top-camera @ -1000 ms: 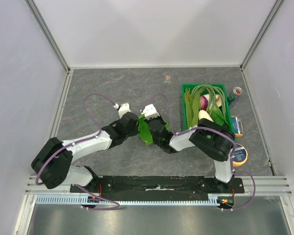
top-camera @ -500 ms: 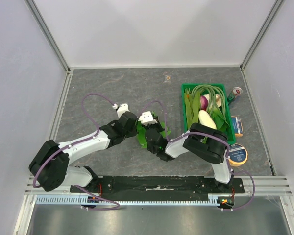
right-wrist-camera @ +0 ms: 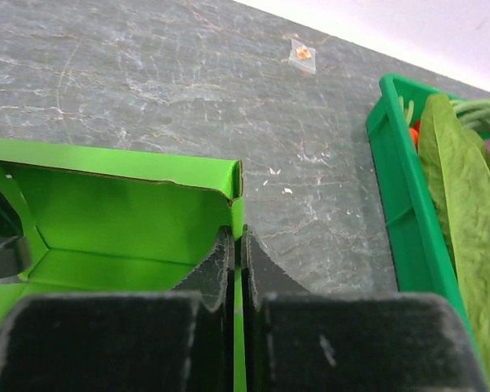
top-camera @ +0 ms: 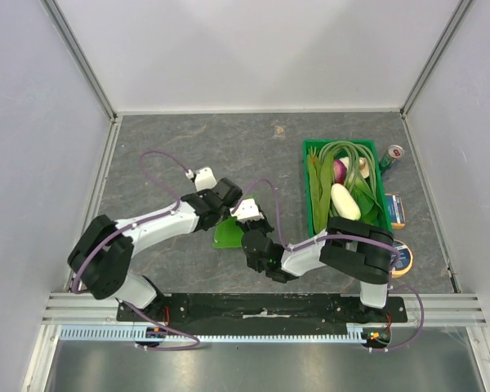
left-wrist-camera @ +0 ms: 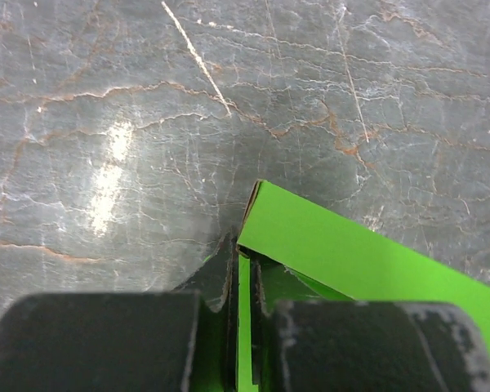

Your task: Fold the paper box

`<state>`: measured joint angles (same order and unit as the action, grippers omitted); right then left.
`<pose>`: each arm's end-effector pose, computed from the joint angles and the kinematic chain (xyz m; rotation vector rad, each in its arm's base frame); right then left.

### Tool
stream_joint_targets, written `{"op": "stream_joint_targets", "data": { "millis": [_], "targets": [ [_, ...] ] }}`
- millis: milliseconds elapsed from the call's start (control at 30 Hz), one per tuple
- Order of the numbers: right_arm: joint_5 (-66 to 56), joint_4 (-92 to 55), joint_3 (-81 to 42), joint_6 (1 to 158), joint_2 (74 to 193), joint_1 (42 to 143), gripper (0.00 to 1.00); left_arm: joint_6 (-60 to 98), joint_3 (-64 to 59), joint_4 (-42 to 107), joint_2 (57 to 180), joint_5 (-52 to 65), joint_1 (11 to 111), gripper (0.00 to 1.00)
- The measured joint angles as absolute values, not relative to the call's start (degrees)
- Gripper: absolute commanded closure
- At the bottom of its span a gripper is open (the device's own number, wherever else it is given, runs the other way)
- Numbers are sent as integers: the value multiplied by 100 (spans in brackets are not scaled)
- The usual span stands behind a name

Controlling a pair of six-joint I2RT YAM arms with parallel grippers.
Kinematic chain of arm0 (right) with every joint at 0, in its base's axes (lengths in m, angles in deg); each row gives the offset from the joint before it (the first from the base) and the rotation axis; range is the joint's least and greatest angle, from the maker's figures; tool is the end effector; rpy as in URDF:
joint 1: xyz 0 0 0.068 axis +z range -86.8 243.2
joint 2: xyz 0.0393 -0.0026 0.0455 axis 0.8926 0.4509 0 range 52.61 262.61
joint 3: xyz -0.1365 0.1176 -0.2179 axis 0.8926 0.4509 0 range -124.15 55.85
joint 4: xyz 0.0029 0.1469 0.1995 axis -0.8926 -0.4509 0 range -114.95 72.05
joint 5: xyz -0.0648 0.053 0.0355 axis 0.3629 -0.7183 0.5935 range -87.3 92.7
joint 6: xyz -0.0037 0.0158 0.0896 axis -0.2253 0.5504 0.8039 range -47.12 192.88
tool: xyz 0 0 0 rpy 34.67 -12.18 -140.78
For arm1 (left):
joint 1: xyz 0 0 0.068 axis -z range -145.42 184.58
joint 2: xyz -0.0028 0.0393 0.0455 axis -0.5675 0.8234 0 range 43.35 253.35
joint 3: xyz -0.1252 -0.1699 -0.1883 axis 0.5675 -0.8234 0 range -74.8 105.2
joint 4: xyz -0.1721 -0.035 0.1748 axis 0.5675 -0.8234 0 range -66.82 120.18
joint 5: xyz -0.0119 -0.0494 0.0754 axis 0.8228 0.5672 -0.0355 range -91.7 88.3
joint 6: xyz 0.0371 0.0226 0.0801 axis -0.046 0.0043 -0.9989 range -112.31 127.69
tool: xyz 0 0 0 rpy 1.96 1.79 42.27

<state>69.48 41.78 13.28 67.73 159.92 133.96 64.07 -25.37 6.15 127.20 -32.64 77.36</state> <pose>0.1894 0.3151 0.1834 -0.1909 1.5944 -0.0792 0.2413 -0.1661 0.1828 -0.4673 2.3461 -0.0851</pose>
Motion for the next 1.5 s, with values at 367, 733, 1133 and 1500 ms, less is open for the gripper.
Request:
{"op": "stream_joint_targets", "data": {
  "millis": [367, 733, 1133, 1500],
  "targets": [
    [7309, 3998, 1155, 7680, 16271, 13407, 73, 7533, -1785, -498, 13446, -3485, 7767, 98],
    [5425, 1684, 1420, 8535, 14757, 12705, 6, 6954, -2618, 543, 13024, -3568, 7693, 98],
    [2162, -2032, 790, 10456, 12873, 10670, 5, 6842, -2675, 654, 12943, -3268, 7555, 98],
    [656, -2240, 841, 12880, 13681, 11090, 42, 7443, -2690, 626, 12838, -2247, 7347, 98]
  ]
}}
